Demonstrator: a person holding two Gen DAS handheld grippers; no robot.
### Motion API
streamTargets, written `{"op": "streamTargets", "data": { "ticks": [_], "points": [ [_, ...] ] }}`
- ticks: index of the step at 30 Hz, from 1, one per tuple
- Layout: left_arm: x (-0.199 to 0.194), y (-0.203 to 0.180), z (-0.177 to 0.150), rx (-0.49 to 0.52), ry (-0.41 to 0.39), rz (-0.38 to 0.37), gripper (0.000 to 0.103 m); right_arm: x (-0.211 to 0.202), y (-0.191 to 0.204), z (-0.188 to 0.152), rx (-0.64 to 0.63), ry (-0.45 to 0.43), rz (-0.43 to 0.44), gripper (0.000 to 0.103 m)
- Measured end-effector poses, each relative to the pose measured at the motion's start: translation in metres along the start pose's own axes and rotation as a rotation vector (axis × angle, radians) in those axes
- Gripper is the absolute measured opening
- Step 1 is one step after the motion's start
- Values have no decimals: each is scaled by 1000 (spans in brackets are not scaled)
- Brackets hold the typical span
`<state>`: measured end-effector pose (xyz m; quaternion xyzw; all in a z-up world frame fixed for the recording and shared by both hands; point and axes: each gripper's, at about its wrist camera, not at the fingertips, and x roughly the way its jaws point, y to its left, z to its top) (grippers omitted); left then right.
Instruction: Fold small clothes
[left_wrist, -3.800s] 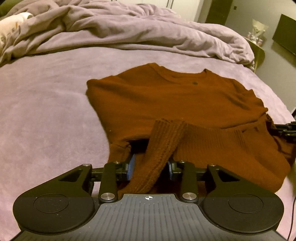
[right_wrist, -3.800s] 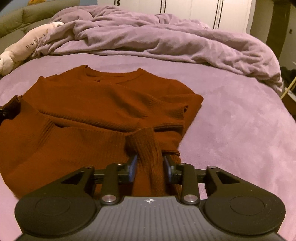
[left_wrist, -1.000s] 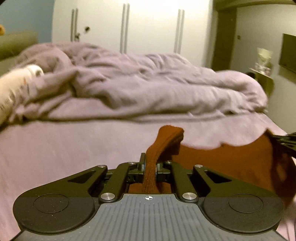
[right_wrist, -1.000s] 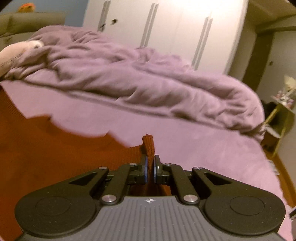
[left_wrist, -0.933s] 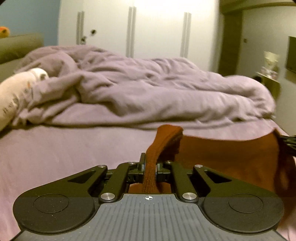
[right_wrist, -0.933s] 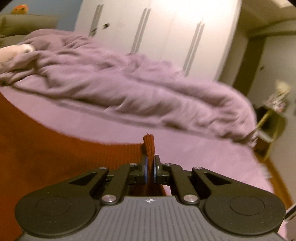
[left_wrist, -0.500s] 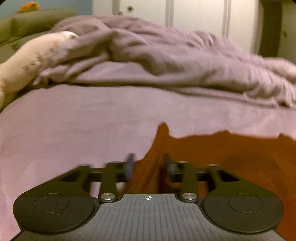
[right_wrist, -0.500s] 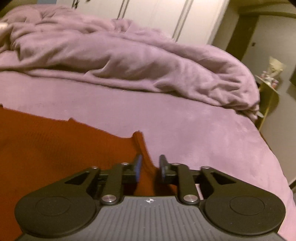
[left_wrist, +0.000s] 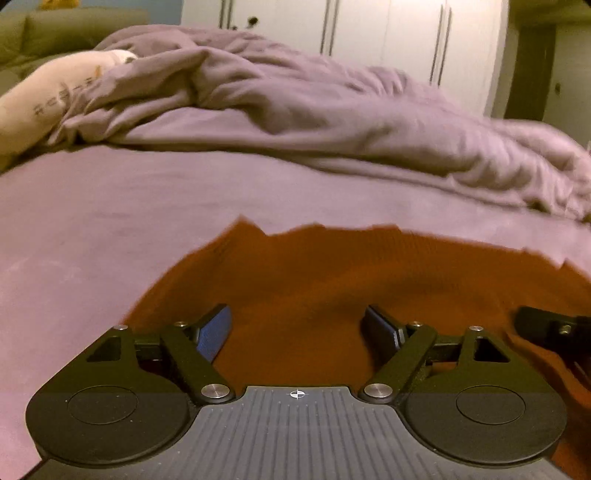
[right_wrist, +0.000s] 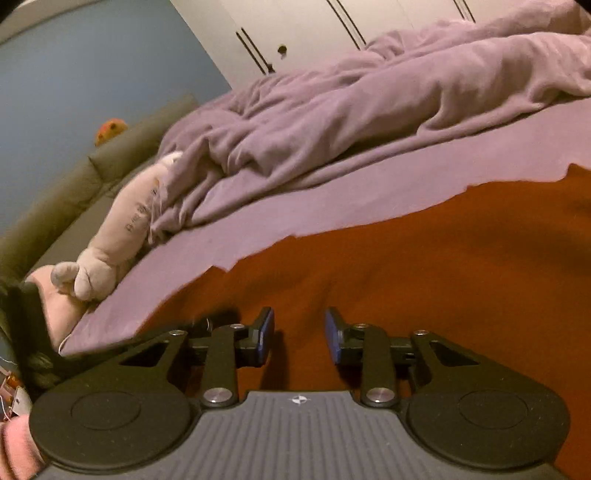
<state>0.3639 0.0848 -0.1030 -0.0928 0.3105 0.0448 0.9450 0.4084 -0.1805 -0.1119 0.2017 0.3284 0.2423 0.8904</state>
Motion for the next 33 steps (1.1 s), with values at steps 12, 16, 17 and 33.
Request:
{"op": "streamTargets", "data": {
  "ticks": [12,16,17,33],
  "points": [
    [-43,62,-2,-111,37,106,86,-144,-96,-7,104,-190,-404,8],
    [-82,79,-14,-182,86,-50,87,-167,-46,-27,-32,-197,-324,39],
    [-90,81,-18,-182,98,-86,87,-170,-35,-35,-71,-183,-285,39],
    [-124,136,-36,-272,196,-90,69,-200,-9,-64,-215,-59,-660,42]
  ]
}}
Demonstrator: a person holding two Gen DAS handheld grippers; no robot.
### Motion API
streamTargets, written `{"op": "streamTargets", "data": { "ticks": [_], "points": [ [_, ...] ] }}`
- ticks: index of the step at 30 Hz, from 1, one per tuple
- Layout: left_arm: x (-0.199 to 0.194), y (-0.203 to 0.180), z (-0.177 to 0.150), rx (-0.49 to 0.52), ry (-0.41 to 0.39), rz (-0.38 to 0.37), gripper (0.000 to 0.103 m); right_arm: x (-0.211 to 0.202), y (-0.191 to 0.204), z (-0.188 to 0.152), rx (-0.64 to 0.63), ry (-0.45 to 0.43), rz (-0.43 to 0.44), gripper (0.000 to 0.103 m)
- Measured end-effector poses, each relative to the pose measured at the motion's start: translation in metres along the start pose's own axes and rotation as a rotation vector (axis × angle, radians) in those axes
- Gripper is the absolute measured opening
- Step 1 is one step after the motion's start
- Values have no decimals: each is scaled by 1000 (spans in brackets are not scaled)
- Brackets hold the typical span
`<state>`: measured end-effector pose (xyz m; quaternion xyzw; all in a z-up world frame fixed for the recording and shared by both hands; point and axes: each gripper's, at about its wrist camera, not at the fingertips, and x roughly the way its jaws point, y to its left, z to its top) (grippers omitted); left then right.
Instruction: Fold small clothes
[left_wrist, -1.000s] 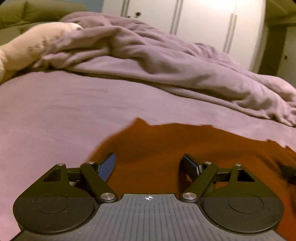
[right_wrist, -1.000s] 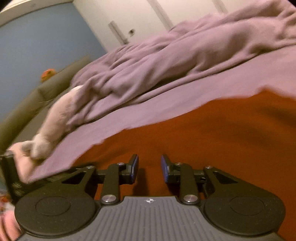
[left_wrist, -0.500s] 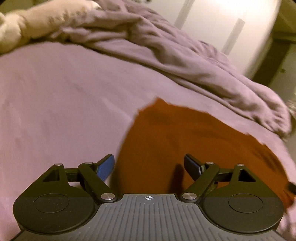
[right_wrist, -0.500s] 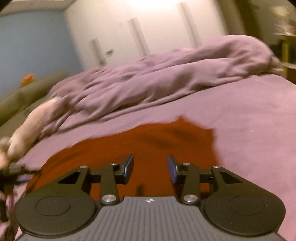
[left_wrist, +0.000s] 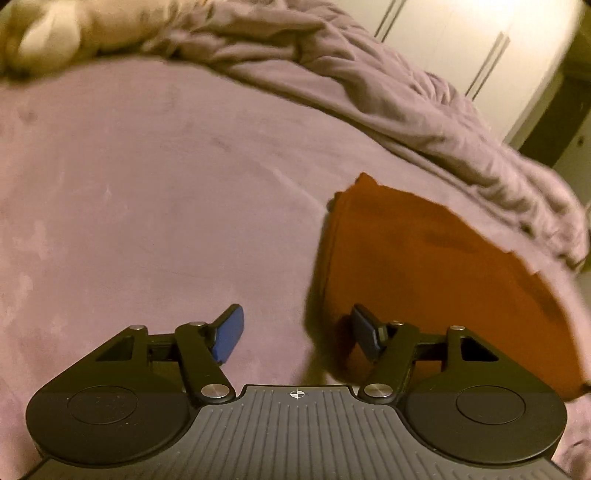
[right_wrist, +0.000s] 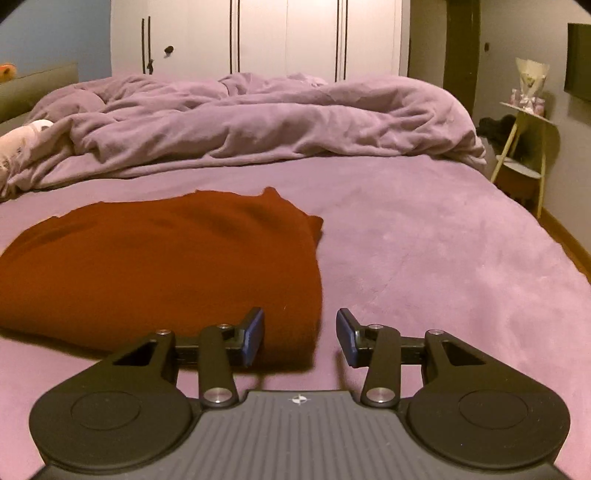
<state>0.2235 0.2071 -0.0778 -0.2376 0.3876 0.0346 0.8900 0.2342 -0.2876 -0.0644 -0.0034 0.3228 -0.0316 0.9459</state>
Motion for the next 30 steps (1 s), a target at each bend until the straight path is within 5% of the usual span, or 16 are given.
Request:
{"op": "streamTargets", "data": {
  "ticks": [4,11,17,30],
  "points": [
    [5,7,0,-123,99,-196,70,-14,22,-5,-36,-12,35,42],
    [48,-4,5,-199,177,-327,70,-16,87,-3,-98,-23,161,42],
    [75,13,13,-374,194,-356,30,-4,123,1,-163,-20,202,42],
    [78,17,22,-363,173,-350,23,13,165,5,-217,-21,184,22]
  ]
}}
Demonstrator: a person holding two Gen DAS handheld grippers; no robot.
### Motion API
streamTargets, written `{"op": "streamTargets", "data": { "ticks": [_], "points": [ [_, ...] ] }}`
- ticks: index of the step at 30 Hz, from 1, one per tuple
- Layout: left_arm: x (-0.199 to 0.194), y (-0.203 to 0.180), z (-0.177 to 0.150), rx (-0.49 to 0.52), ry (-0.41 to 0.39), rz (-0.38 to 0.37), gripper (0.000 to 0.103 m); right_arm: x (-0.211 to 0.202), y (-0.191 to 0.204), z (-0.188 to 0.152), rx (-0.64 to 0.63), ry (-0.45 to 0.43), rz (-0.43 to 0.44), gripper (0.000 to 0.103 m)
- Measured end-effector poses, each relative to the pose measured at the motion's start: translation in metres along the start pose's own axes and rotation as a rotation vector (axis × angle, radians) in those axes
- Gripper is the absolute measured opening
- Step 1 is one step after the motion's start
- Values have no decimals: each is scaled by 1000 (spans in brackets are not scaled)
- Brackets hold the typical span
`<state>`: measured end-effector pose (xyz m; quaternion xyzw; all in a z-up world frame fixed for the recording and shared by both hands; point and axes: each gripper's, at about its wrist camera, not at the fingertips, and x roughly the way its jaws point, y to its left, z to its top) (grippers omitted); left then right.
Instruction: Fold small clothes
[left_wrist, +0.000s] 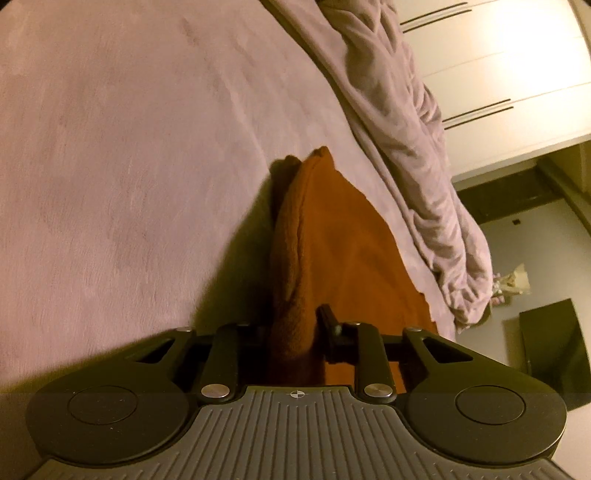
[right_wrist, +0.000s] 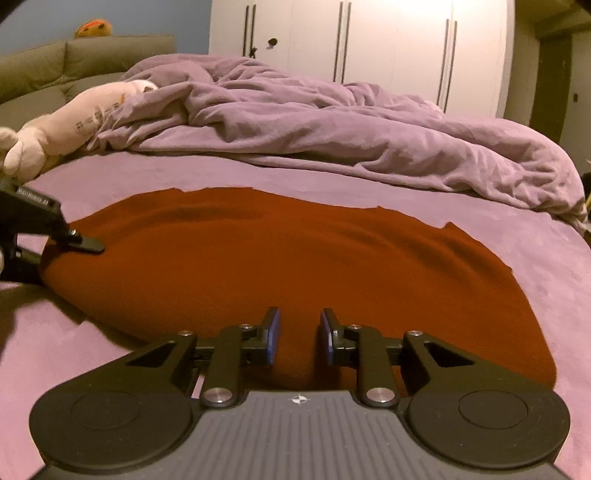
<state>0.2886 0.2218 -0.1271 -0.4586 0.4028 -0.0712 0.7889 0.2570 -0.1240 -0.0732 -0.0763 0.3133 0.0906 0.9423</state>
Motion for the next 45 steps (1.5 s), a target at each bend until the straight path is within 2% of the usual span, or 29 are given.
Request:
{"op": "streamTargets", "data": {
  "ticks": [2,6,9,12,18,21,25,28,31,32,34,35,38,41,43,45],
  "points": [
    [-1,-6,0,31,-11,10,19,9,6,-4,-44,28,-14,21],
    [-11,-21,2,77,-46,-5,17,11,8,-5,-87,57,-8,21],
    [-19,-32,7,68,-62,-57,16,-6,-4,-5,-10,33,-3,21],
    [-21,-48,10,91,-74,-69,16,-28,-21,-17,49,-10,-27,21],
    [-19,-96,5,155,-86,-132,15,-55,-67,-36,184,-39,-105,21],
    [-6,-138,-11,246,-75,-170,15,-61,-84,-42,215,-40,-133,21],
    [36,-193,-56,423,9,-181,15,-65,-98,-50,246,-42,-158,21],
    [80,-210,-96,495,106,-149,14,-65,-105,-55,270,-36,-164,21],
    [124,-207,-128,574,192,-27,15,-64,-109,-58,279,-24,-160,21],
    [129,-203,-131,575,195,-16,15,-66,-108,-59,279,-23,-160,21],
    [121,-204,-131,565,185,-42,18,-68,-111,-59,269,-25,-155,21],
    [112,-207,-129,572,177,-60,31,-71,-112,-60,266,-27,-155,21],
    [70,-212,-127,619,108,-119,49,-71,-120,-60,285,-27,-141,21],
    [34,-201,-116,648,-5,-66,54,-67,-124,-52,323,-38,-113,21],
    [26,-191,-105,634,-59,18,54,-65,-120,-42,328,-62,-84,21],
    [31,-176,-95,590,-77,111,54,-60,-109,-28,316,-85,-43,21]
  ]
}}
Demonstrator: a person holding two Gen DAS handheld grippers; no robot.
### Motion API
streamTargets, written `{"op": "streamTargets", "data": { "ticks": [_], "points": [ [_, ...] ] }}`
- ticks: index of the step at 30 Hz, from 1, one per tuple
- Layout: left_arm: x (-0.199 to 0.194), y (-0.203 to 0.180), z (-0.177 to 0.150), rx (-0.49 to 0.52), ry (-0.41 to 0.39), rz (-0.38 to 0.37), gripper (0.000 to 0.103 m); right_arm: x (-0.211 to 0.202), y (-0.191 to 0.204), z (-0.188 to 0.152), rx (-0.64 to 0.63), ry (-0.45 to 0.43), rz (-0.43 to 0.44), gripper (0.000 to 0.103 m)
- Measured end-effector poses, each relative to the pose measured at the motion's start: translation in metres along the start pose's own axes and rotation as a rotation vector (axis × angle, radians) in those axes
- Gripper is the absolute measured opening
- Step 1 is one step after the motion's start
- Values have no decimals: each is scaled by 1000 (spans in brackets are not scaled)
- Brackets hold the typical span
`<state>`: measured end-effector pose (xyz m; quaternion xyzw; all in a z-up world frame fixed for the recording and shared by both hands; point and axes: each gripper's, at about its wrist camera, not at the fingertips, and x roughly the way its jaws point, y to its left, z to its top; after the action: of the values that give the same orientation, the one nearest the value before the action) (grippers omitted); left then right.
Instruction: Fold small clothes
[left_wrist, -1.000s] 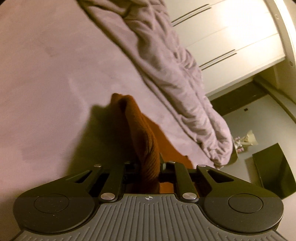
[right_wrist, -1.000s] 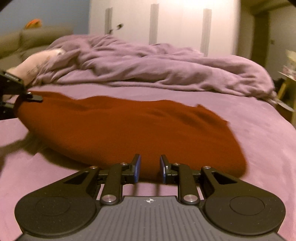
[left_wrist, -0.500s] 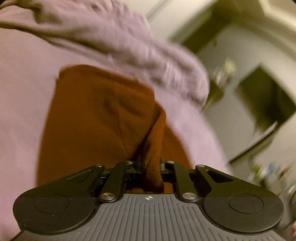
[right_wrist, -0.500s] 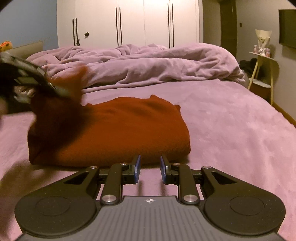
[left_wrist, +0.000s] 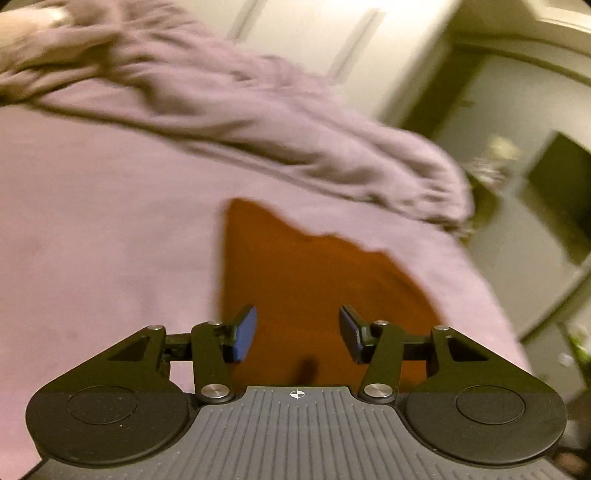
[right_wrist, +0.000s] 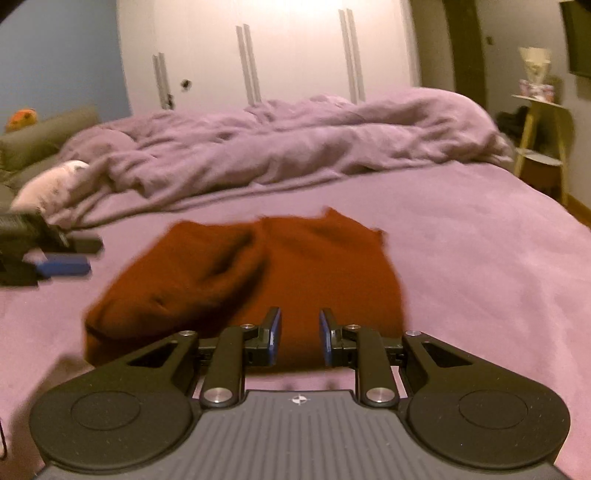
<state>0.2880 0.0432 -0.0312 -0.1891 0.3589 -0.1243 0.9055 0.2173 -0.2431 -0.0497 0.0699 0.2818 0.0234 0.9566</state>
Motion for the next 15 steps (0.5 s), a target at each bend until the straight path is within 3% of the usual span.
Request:
{"op": "streamTargets", "data": {
  "ticks": [2,7,11,15],
  "points": [
    [10,14,-4,-35,29,24,53,6,19,9,-27,-15,57,21],
    [32,23,-19,-44,102,4,53,36,58,23,-128,1,149,21],
    [44,16,-23,-12,116,-11,56,81,50,7,-160,186,95,20],
    [42,23,-26,-23,110,-16,63,76,34,20,-84,189,148,21]
  ]
}}
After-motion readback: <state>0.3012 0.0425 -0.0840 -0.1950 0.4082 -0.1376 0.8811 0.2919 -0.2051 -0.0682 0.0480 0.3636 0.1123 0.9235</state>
